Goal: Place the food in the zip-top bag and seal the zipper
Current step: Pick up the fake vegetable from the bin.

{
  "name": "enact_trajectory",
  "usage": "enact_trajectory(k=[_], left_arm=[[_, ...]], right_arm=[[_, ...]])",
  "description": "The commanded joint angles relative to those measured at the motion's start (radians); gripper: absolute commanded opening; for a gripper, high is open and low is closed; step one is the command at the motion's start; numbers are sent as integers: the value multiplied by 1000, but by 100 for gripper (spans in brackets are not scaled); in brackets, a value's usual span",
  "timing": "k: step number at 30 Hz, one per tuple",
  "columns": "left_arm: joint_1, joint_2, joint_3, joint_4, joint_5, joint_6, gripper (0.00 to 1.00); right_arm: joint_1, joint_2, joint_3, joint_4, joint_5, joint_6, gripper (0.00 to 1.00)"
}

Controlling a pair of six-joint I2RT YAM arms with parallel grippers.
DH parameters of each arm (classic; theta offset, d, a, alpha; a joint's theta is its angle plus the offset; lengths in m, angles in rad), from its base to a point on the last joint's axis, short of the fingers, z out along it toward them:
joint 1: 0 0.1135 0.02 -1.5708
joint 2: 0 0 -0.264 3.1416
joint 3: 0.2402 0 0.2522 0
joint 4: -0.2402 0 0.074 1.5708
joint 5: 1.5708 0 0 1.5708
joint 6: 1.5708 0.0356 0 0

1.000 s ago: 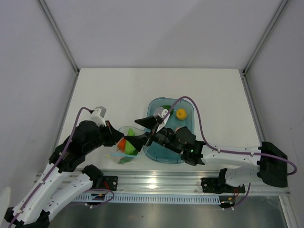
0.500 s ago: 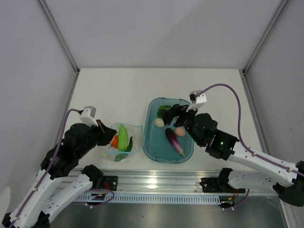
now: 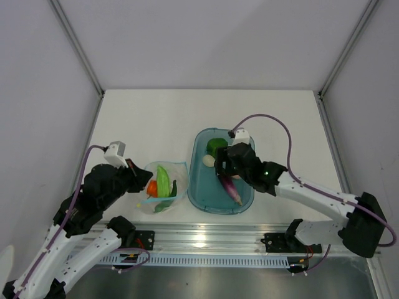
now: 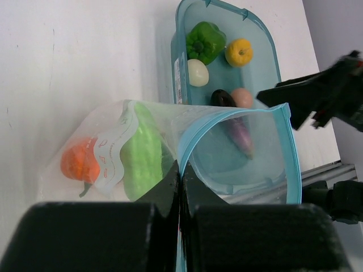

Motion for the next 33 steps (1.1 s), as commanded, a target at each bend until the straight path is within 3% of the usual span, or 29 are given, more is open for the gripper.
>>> enact_trajectory(k=[1, 14, 33], left_arm=[[-1, 2, -7, 45, 8, -8, 1], [-1, 5, -6, 42, 2, 1, 1], [0, 27, -9, 56, 4, 10, 1]], right_arm=[[-9, 119, 68, -61, -60, 7, 80], [-1, 421, 214, -106, -40, -53, 79], [0, 536, 202, -123, 31, -65, 73]])
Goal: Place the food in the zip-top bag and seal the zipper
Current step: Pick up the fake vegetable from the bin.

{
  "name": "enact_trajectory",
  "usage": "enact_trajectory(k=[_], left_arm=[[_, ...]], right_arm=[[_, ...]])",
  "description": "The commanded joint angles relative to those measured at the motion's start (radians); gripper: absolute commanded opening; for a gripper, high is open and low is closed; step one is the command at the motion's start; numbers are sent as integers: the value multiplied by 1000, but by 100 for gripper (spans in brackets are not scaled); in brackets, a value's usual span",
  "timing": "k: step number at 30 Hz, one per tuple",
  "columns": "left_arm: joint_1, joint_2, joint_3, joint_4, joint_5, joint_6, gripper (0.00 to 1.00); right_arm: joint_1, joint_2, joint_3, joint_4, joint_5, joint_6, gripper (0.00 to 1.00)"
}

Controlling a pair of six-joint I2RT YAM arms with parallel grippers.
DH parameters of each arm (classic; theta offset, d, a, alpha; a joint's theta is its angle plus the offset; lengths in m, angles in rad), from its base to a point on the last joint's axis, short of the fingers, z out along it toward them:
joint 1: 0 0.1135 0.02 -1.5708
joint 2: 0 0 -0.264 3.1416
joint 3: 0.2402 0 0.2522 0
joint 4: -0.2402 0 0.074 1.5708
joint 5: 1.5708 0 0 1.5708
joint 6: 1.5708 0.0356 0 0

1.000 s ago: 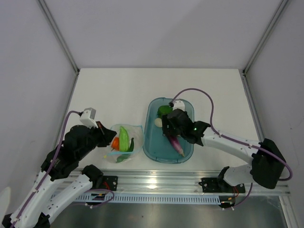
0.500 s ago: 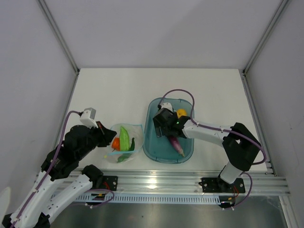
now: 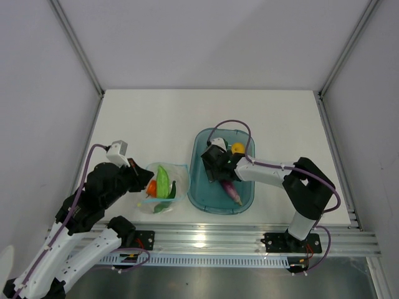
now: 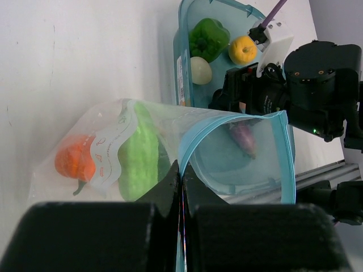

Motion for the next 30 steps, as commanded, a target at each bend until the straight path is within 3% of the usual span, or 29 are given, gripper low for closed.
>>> enact_trajectory(k=[1, 3, 6, 8, 14, 22, 25, 28, 30], left_arm=[[-1, 10, -1, 49, 4, 8, 1], [0, 13, -1, 51, 7, 6, 1], [0, 15, -1, 51, 14, 6, 0], [-1, 13, 5, 51, 16, 6, 1], [-1, 15, 11, 40, 16, 8, 1], [-1, 22, 4, 51, 22, 8, 1], [-1, 22, 2, 54, 28, 6, 1], [-1, 22, -3, 61, 51, -3, 1], [-1, 25, -10, 72, 73, -12, 0]], right_arm=[[3, 15, 14, -8, 26, -5, 72], [-1, 20, 8, 3, 29, -7, 69], [-6, 29, 11, 8, 35, -10, 58], [-4, 23, 13, 15, 43, -8, 45], [7, -61, 14, 18, 86, -17, 28], [94, -438, 25, 72, 196, -66, 10], [163, -617, -7, 217, 176, -123, 7], [212, -766, -99, 549, 46, -194, 9], [221, -804, -165, 674, -105, -232, 11]])
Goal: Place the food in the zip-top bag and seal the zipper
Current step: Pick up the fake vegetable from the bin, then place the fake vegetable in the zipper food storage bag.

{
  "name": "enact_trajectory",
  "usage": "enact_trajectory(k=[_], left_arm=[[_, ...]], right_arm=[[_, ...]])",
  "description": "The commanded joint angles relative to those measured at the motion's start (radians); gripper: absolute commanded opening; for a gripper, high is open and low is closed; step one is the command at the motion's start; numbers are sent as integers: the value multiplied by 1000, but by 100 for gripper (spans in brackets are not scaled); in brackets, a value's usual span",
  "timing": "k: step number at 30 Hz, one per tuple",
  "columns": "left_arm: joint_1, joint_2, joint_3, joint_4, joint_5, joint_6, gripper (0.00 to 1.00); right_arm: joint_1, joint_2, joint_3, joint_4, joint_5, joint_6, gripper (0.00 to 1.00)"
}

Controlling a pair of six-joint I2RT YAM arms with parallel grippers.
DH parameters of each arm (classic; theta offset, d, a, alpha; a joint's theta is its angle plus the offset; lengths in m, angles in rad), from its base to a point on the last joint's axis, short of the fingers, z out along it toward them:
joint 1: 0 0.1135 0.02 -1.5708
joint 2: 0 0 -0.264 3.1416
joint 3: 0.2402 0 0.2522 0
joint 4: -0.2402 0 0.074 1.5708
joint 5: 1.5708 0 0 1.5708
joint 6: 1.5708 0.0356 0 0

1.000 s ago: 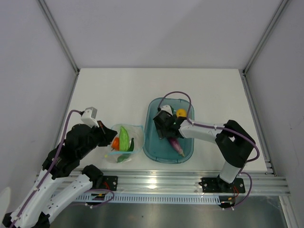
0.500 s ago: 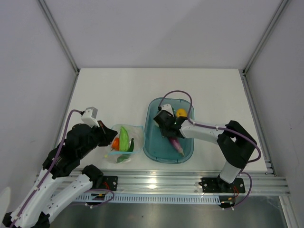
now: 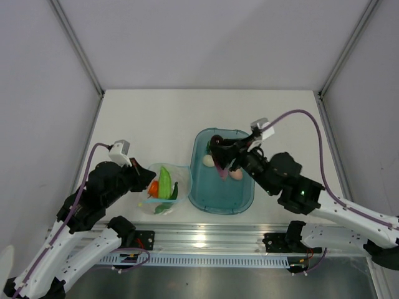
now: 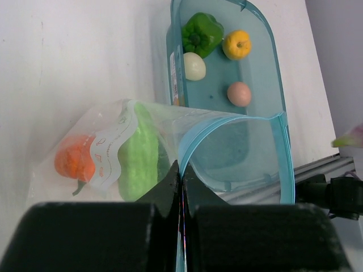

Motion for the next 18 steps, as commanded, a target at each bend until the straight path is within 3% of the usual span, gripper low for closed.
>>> enact_trajectory(k=[1, 4, 10, 18], left_arm=[[0, 10, -11, 66, 49, -14, 1], [0, 18, -14, 69, 64, -19, 0], [0, 21, 6, 71, 127, -32, 1], [-1, 15, 47, 56, 172, -54, 1]], right_arm=[[30, -56, -91, 355, -200, -119, 12], [64, -35, -90, 515, -321, -150, 13], [135, 109, -42, 696, -405, -170, 11], [188, 237, -19, 764, -415, -161, 9]])
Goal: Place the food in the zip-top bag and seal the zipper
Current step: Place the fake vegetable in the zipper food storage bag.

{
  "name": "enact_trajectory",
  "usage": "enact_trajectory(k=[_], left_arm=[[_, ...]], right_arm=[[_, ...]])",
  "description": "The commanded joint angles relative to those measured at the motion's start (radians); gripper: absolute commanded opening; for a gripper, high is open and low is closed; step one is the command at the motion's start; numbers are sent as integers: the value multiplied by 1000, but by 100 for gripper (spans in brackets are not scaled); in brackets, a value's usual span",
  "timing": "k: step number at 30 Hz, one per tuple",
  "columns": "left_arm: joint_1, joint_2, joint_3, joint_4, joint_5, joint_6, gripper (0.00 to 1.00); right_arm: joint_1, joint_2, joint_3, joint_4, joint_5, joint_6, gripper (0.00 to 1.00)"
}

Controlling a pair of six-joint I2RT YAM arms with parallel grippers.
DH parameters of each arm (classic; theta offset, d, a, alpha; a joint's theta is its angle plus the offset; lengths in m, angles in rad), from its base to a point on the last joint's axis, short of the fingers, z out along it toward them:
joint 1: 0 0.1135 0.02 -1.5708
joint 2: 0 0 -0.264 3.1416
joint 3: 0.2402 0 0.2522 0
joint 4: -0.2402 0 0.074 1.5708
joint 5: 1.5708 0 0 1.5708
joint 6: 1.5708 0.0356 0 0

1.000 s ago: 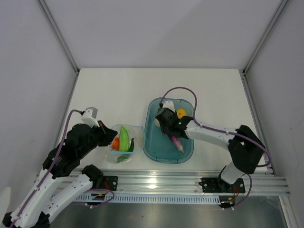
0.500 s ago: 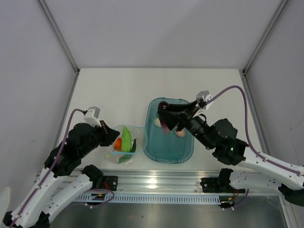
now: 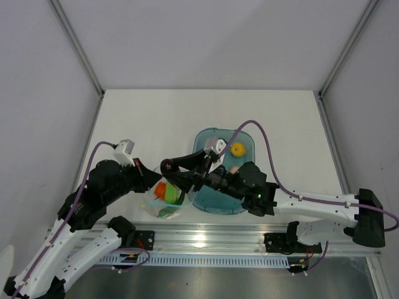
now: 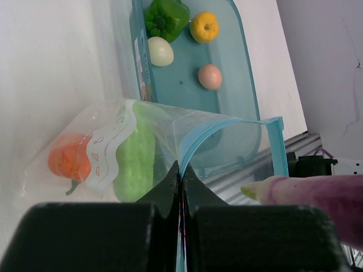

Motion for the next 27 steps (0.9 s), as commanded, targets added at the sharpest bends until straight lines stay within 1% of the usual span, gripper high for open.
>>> enact_trajectory(k=[1, 2, 3, 4, 5, 6, 8, 9, 11, 12, 14, 15, 18, 20, 21, 22, 23, 24, 25, 26, 27], left_arm=[[0, -4, 42, 25, 41, -32, 0], [0, -4, 41, 30, 43, -36, 1], [-1, -6, 38, 31, 48, -39, 1], [0, -4, 38, 36, 51, -48, 1], [-1, -7, 35, 48, 61, -51, 1], [-1, -7, 35, 53, 66, -56, 0], [0, -3, 42, 60, 75, -62, 1], [-1, -1, 45, 62, 75, -63, 1], [0, -1, 56, 63, 78, -66, 1], [-1, -2, 55, 68, 83, -68, 1], [0, -2, 59, 71, 92, -74, 0], [-1, -4, 59, 70, 97, -75, 1], [0, -9, 62, 62, 84, -75, 0], [0, -15, 61, 54, 81, -75, 1], [-1, -18, 58, 51, 78, -77, 1], [0, -19, 58, 50, 77, -76, 0], [0, -21, 56, 45, 75, -75, 1], [0, -21, 59, 44, 72, -74, 1], [0, -21, 56, 40, 71, -72, 1], [-1, -22, 56, 39, 71, -72, 0], [0, -22, 56, 37, 69, -71, 1]], right_arm=[[18, 3, 28, 128, -10, -9, 9], [20, 0, 17, 133, 3, -6, 10], [26, -1, 4, 139, 12, 0, 13], [27, -6, -22, 140, 19, 2, 16], [27, -9, -35, 139, 27, 8, 22], [29, -12, -47, 130, 33, 12, 35], [32, -26, -70, 102, 50, 17, 52], [30, -32, -76, 76, 76, 20, 66], [33, -49, -88, 55, 98, 26, 74], [33, -52, -85, 18, 125, 26, 80], [30, -54, -75, -24, 142, 22, 88], [30, -52, -59, -63, 150, 19, 89], [30, -63, -46, -106, 174, 23, 93], [30, -72, -36, -137, 211, 34, 93], [30, -81, -30, -183, 230, 38, 94], [30, -84, -12, -212, 252, 48, 93], [30, -87, 3, -253, 309, 63, 93], [29, -86, 25, -365, 337, 106, 93], [29, -83, 83, -433, 360, 136, 91], [26, -77, 114, -508, 381, 166, 88], [27, -64, 137, -627, 377, 214, 86]])
